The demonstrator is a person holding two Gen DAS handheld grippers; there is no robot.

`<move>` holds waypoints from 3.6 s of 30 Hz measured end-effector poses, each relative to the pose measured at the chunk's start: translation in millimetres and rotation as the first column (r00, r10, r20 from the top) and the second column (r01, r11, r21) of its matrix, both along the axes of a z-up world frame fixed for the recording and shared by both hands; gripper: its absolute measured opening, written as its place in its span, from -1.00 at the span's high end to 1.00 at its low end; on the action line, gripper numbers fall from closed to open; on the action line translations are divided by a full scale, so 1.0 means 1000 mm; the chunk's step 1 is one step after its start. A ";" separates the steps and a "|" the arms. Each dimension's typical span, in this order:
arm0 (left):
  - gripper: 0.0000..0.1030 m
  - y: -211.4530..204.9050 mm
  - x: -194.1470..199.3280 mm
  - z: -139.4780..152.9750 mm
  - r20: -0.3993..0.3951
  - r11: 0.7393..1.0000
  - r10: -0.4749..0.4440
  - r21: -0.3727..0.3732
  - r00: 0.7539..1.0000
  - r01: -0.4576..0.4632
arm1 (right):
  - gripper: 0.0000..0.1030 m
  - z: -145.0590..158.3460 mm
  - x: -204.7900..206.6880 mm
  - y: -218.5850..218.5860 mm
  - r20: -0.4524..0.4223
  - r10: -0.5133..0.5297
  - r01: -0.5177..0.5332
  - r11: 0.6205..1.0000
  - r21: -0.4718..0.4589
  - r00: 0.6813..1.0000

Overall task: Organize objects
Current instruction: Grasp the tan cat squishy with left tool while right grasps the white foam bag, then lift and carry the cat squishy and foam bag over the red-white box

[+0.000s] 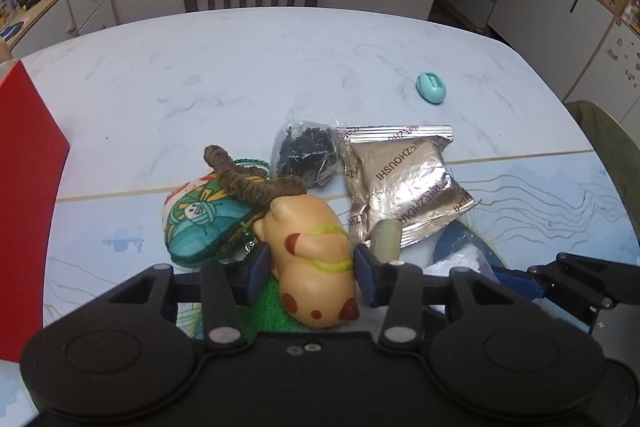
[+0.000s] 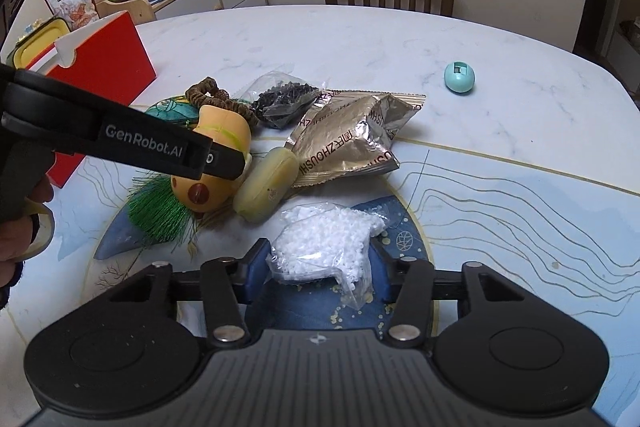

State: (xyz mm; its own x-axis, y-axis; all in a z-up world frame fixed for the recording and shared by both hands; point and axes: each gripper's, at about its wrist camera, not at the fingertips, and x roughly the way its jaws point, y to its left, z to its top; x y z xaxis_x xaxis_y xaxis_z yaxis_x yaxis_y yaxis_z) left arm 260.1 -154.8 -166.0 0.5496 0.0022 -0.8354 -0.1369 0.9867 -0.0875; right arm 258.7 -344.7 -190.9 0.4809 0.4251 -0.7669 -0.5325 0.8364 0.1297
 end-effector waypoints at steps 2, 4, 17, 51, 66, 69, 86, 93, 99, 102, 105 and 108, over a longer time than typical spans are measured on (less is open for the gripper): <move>0.17 0.001 -0.001 0.001 0.000 1.000 0.001 -0.013 1.000 -0.001 | 0.16 0.001 -0.001 -0.001 0.002 -0.003 0.003 1.000 0.000 1.000; 0.19 0.002 -0.003 0.003 0.003 1.000 0.003 -0.026 1.000 -0.003 | 0.23 0.003 -0.003 -0.001 0.002 -0.010 0.010 1.000 0.002 1.000; 0.20 0.007 -0.032 0.038 0.041 0.996 -0.029 -0.087 0.999 0.033 | 0.26 0.041 -0.036 -0.010 0.029 -0.043 0.041 0.998 0.052 0.999; 0.20 0.153 -0.134 0.126 0.187 0.995 0.048 -0.093 0.981 -0.031 | 0.26 0.146 -0.107 0.153 0.169 0.084 -0.097 0.992 0.074 0.982; 0.20 0.270 -0.143 0.114 0.155 0.991 0.131 -0.020 0.979 -0.129 | 0.25 0.147 -0.098 0.263 0.171 0.168 -0.175 0.984 0.030 0.971; 0.20 0.290 -0.137 0.110 0.146 0.990 0.139 -0.007 0.979 -0.140 | 0.26 0.142 -0.092 0.287 0.162 0.184 -0.188 0.982 0.007 0.969; 0.20 0.332 -0.080 0.071 0.071 0.996 0.080 0.040 0.994 -0.083 | 0.25 0.091 -0.056 0.385 0.012 0.271 -0.269 0.959 -0.091 0.962; 0.20 0.329 -0.060 0.053 -0.013 0.997 0.025 0.074 1.000 -0.024 | 0.23 0.072 -0.045 0.393 -0.062 0.253 -0.258 0.963 -0.083 0.965; 0.20 0.328 -0.051 0.041 -0.070 0.998 -0.011 0.066 0.997 0.016 | 0.23 0.063 -0.039 0.399 -0.090 0.250 -0.259 0.960 -0.108 0.964; 0.19 0.330 -0.045 0.034 -0.105 0.997 -0.002 0.082 0.995 0.010 | 0.22 0.060 -0.038 0.400 -0.098 0.249 -0.259 0.959 -0.110 0.963; 0.19 0.332 -0.040 0.027 -0.145 0.996 0.001 0.085 0.989 0.011 | 0.22 0.056 -0.037 0.401 -0.107 0.245 -0.257 0.960 -0.116 0.964; 0.18 0.332 -0.039 0.021 -0.169 0.996 -0.002 0.086 0.986 0.017 | 0.21 0.054 -0.035 0.401 -0.124 0.236 -0.250 0.962 -0.109 0.964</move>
